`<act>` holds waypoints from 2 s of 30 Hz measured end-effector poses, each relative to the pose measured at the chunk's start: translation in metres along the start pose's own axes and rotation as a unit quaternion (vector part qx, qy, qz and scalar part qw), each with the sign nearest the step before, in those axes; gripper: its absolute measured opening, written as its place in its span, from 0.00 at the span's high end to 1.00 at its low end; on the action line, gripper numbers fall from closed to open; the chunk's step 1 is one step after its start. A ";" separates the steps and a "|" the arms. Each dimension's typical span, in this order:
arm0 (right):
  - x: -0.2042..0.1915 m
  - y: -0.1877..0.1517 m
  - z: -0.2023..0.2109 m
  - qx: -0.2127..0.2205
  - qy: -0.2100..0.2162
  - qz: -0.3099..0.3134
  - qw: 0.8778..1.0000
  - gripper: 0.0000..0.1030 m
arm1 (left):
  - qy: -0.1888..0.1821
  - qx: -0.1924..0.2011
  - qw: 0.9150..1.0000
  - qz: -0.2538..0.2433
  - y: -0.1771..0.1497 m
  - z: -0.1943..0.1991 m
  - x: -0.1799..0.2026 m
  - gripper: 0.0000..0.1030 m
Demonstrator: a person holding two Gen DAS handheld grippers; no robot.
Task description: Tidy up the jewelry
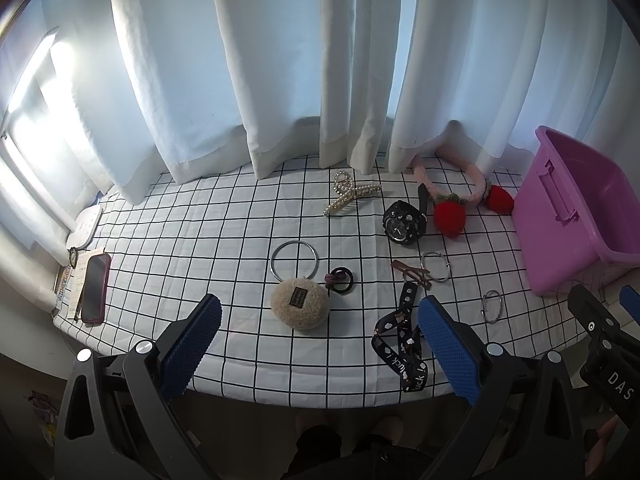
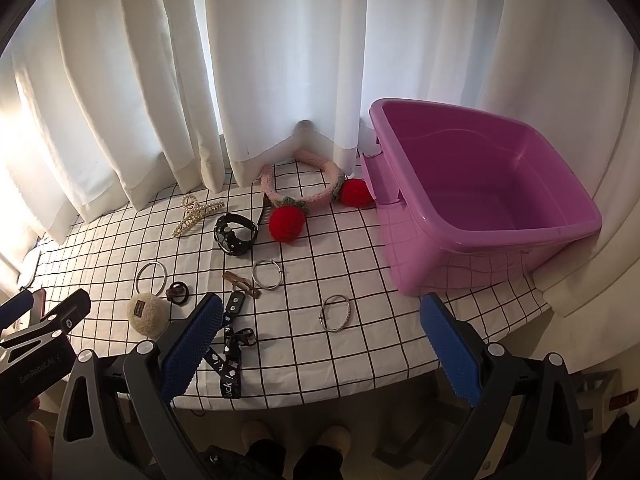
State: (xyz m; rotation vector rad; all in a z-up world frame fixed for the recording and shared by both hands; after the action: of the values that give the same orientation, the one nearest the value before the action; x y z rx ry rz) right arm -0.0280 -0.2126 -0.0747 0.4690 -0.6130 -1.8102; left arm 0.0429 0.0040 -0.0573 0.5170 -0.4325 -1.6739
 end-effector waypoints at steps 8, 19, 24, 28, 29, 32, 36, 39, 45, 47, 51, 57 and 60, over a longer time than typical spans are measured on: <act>-0.001 0.001 0.000 0.000 0.002 -0.001 1.000 0.08 | 0.000 0.001 1.000 0.000 -0.001 0.000 0.000 0.06; -0.004 0.002 -0.001 0.004 0.001 0.013 1.000 0.08 | -0.001 0.002 1.000 0.001 -0.001 0.000 -0.001 0.06; -0.004 0.000 -0.001 0.005 0.004 0.017 1.000 0.08 | -0.002 -0.001 1.000 0.003 -0.002 -0.002 -0.003 0.06; -0.003 0.001 -0.001 0.013 0.008 0.020 1.000 0.08 | -0.004 -0.007 1.000 0.004 -0.004 -0.006 -0.004 0.06; -0.003 0.000 -0.002 0.013 0.010 0.021 1.000 0.08 | -0.005 -0.009 1.000 0.005 -0.006 -0.007 -0.004 0.06; -0.003 -0.006 -0.008 0.009 0.029 0.020 0.999 0.08 | -0.009 -0.020 1.000 0.011 -0.011 -0.015 -0.008 0.06; 0.000 -0.022 -0.023 -0.007 0.052 0.008 0.999 0.08 | -0.014 -0.039 0.999 0.025 -0.022 -0.031 -0.019 0.06; 0.000 -0.036 -0.033 -0.007 0.058 0.014 0.998 0.08 | -0.017 -0.051 0.998 0.035 -0.034 -0.045 -0.031 0.06; 0.002 -0.062 -0.068 -0.038 0.053 0.037 0.997 0.08 | -0.015 -0.068 0.996 0.050 -0.061 -0.080 -0.053 0.06; 0.003 -0.069 -0.082 -0.048 0.058 0.032 0.997 0.08 | -0.015 -0.071 0.996 0.057 -0.068 -0.091 -0.060 0.06; 0.006 -0.079 -0.105 -0.063 0.057 0.022 0.996 0.08 | -0.016 -0.070 0.995 0.068 -0.078 -0.111 -0.072 0.06; 0.015 -0.086 -0.139 -0.076 0.037 0.016 0.996 0.08 | -0.033 -0.074 0.994 0.072 -0.083 -0.142 -0.066 0.06; 0.022 -0.086 -0.153 -0.074 0.027 0.005 0.997 0.08 | -0.036 -0.075 0.995 0.064 -0.081 -0.157 -0.055 0.06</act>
State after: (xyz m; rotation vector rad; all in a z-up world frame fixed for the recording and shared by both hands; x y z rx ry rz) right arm -0.0078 -0.2391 -0.2486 0.4121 -0.4391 -1.8131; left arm 0.0716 0.0722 -0.2270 0.3139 -0.3809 -1.5905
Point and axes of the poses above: each gripper's, at about its wrist camera, not at the fingertips, and z roughly against the way its jaws point, x to its right, y to its top, the point moved 8 cm from there along -z, roughly the way its jaws point, and after that the axes turned 1 degree about y, right-handed, at the moved point
